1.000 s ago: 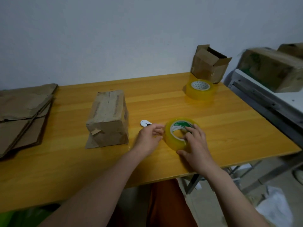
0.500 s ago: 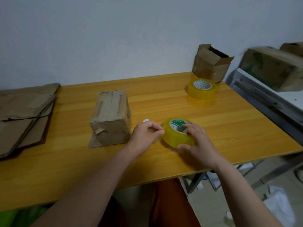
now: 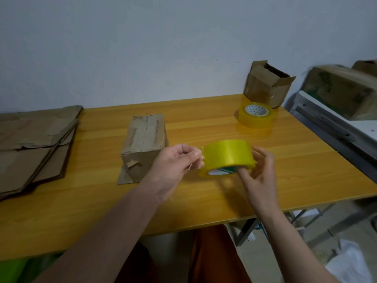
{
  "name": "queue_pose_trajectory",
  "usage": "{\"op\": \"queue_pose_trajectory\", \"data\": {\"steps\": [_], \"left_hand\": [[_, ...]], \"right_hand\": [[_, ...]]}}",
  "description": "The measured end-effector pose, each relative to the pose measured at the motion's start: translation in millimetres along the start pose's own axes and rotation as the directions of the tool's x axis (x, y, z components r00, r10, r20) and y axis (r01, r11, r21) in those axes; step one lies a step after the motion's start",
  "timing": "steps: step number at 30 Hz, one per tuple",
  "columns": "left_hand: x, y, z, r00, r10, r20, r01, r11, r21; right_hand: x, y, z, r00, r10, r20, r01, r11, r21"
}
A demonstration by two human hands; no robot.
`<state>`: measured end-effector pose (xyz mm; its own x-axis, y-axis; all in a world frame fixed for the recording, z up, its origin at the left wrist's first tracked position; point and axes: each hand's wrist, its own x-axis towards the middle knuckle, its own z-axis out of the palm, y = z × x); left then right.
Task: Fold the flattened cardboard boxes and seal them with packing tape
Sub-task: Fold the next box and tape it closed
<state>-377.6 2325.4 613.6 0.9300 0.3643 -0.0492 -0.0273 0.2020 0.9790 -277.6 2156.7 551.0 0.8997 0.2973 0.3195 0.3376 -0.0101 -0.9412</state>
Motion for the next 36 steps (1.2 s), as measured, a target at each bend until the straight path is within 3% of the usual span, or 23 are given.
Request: {"op": "queue_pose_trajectory", "data": {"steps": [1, 3, 5, 7, 9, 12, 17, 20, 25, 29, 33, 36], "left_hand": [[-3, 3, 1, 0.999, -0.025, 0.022, 0.028, 0.994, -0.106], [-10, 8, -1, 0.997, -0.037, 0.075, 0.054, 0.971, -0.234], [-17, 13, -6, 0.997, -0.029, 0.065, 0.044, 0.97, -0.237], [-26, 16, -16, 0.998, -0.002, -0.056, 0.002, 1.0, 0.003], [-34, 15, -27, 0.981, 0.062, -0.183, -0.008, 0.96, 0.28], [-46, 17, -48, 0.952, 0.088, -0.294, 0.021, 0.936, 0.35], [-63, 27, -96, 0.933, 0.007, -0.359, 0.118, 0.938, 0.325], [-66, 22, -112, 0.926, -0.092, -0.365, 0.195, 0.947, 0.256], [-67, 17, -126, 0.903, -0.103, -0.418, 0.185, 0.97, 0.159], [-63, 20, -148, 0.868, -0.138, -0.476, 0.204, 0.975, 0.091], [-43, 29, -150, 0.873, -0.09, -0.479, 0.192, 0.967, 0.169], [-25, 30, -145, 0.838, -0.018, -0.546, 0.184, 0.95, 0.251]], "right_hand": [[0, -1, 7, 0.996, 0.092, 0.012, -0.093, 0.983, 0.158], [-5, 2, 21, 0.954, 0.272, 0.128, -0.301, 0.848, 0.436], [-6, 0, 29, 0.93, 0.324, 0.173, -0.366, 0.78, 0.508], [-2, -7, 31, 0.955, 0.271, 0.12, -0.296, 0.873, 0.388], [3, -17, 28, 0.995, 0.055, 0.079, -0.068, 0.982, 0.178], [6, -31, 29, 0.964, -0.243, 0.108, 0.257, 0.956, -0.144], [12, -27, 33, 0.953, -0.288, 0.094, 0.302, 0.881, -0.364], [8, -29, 50, 0.948, -0.3, 0.109, 0.318, 0.91, -0.267], [2, -27, 56, 0.91, -0.341, 0.237, 0.393, 0.89, -0.229], [15, -23, 47, 0.805, -0.469, 0.363, 0.593, 0.647, -0.48], [25, -26, 50, 0.884, -0.383, 0.268, 0.468, 0.725, -0.506], [32, -33, 53, 0.884, -0.388, 0.26, 0.466, 0.686, -0.559]]}}
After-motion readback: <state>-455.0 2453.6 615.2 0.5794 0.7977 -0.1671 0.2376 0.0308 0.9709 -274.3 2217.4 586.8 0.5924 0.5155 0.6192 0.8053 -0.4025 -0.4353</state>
